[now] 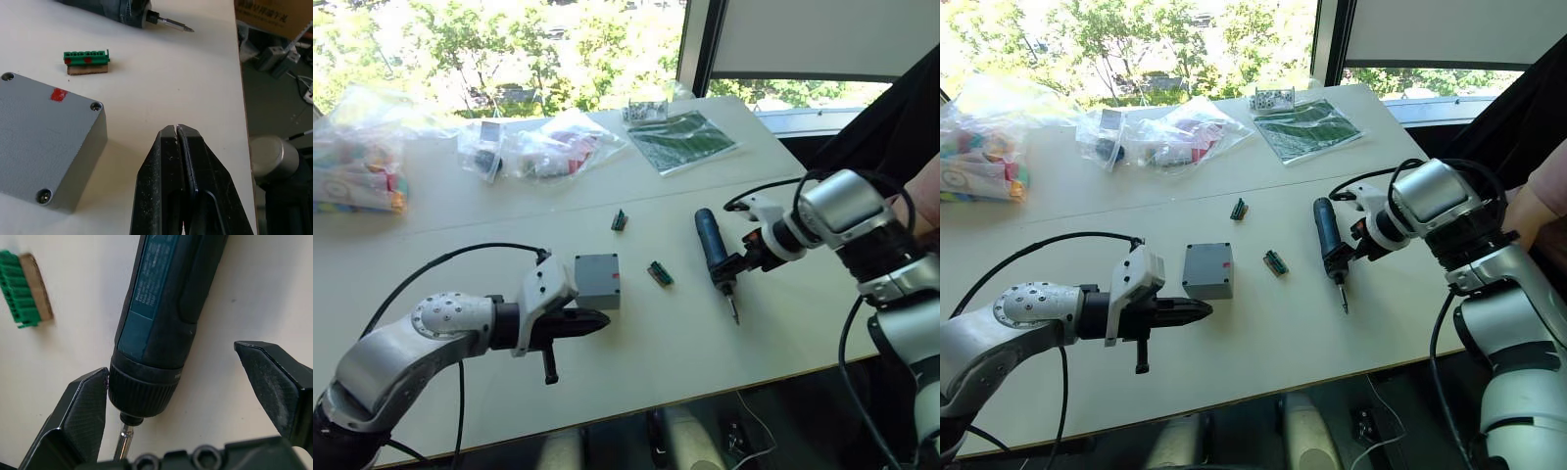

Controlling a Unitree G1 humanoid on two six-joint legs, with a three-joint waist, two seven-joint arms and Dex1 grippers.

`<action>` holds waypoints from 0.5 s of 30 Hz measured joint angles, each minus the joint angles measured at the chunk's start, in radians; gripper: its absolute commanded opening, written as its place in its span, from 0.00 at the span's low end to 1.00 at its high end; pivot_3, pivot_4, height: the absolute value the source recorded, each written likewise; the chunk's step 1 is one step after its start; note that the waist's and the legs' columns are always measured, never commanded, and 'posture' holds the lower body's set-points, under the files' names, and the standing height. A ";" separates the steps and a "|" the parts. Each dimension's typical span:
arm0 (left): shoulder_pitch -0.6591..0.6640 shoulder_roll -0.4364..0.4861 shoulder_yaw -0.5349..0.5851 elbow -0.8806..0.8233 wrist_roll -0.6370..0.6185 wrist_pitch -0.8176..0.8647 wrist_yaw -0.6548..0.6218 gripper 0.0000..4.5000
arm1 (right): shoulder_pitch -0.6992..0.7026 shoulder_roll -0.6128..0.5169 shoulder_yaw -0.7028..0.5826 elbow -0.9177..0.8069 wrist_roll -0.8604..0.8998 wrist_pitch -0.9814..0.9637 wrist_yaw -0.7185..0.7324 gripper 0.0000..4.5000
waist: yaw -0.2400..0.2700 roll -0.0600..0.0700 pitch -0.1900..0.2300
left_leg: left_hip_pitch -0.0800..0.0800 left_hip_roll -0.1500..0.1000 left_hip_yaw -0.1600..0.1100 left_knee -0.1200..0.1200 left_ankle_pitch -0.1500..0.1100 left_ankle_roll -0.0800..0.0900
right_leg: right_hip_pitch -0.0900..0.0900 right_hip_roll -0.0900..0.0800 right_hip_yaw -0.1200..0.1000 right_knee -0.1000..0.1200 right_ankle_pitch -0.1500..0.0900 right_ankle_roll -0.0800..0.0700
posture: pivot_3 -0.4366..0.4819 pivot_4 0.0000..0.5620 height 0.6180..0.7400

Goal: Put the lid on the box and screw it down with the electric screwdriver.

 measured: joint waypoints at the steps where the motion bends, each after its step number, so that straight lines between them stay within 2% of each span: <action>1: 0.005 -0.003 0.001 -0.004 0.003 -0.001 0.008 0.00 | -0.013 0.003 0.018 0.017 -0.010 -0.017 0.016 1.00 | 0.000 0.000 0.000 | 0.000 0.000 0.000 0.000 0.000 0.000 | 0.000 0.000 0.000 0.000 0.000 0.000 | 0.48 0.27 1.00; 3: 0.027 -0.015 0.003 -0.009 0.005 -0.003 0.023 0.00 | -0.037 0.019 0.061 0.059 -0.036 -0.050 0.051 0.89 | 0.000 0.000 0.000 | 0.000 0.000 0.000 0.000 0.000 0.000 | 0.000 0.000 0.000 0.000 0.000 0.000 | 0.48 0.27 1.00; 4: 0.033 -0.020 0.002 -0.009 0.008 -0.003 0.030 0.00 | -0.048 0.026 0.078 0.079 -0.048 -0.066 0.067 0.88 | -0.001 0.000 0.000 | 0.000 0.000 0.000 0.000 0.000 0.000 | 0.000 0.000 0.000 0.000 0.000 0.000 | 0.48 0.27 1.00; 5: 0.038 -0.022 0.003 -0.011 0.011 -0.004 0.039 0.00 | -0.057 0.038 0.097 0.104 -0.069 -0.089 0.086 0.79 | -0.001 0.000 0.000 | 0.000 0.000 0.000 0.000 0.000 0.000 | 0.000 0.000 0.000 0.000 0.000 0.000 | 0.48 0.27 1.00; 11: 0.055 -0.024 0.009 -0.025 0.013 -0.004 0.054 0.00 | -0.073 0.049 0.150 0.141 -0.133 -0.141 0.161 0.41 | 0.000 -0.001 -0.001 | 0.000 0.000 0.000 0.000 0.000 0.000 | 0.000 0.000 0.000 0.000 0.000 0.000 | 0.48 0.27 1.00; 15: 0.054 -0.012 0.022 -0.020 0.012 -0.004 0.047 0.00 | -0.072 0.067 0.118 0.175 -0.147 -0.138 0.165 0.41 | 0.000 -0.001 -0.001 | 0.000 0.000 0.000 0.000 0.000 0.000 | 0.000 0.000 0.000 0.000 0.000 0.000 | 0.48 0.27 1.00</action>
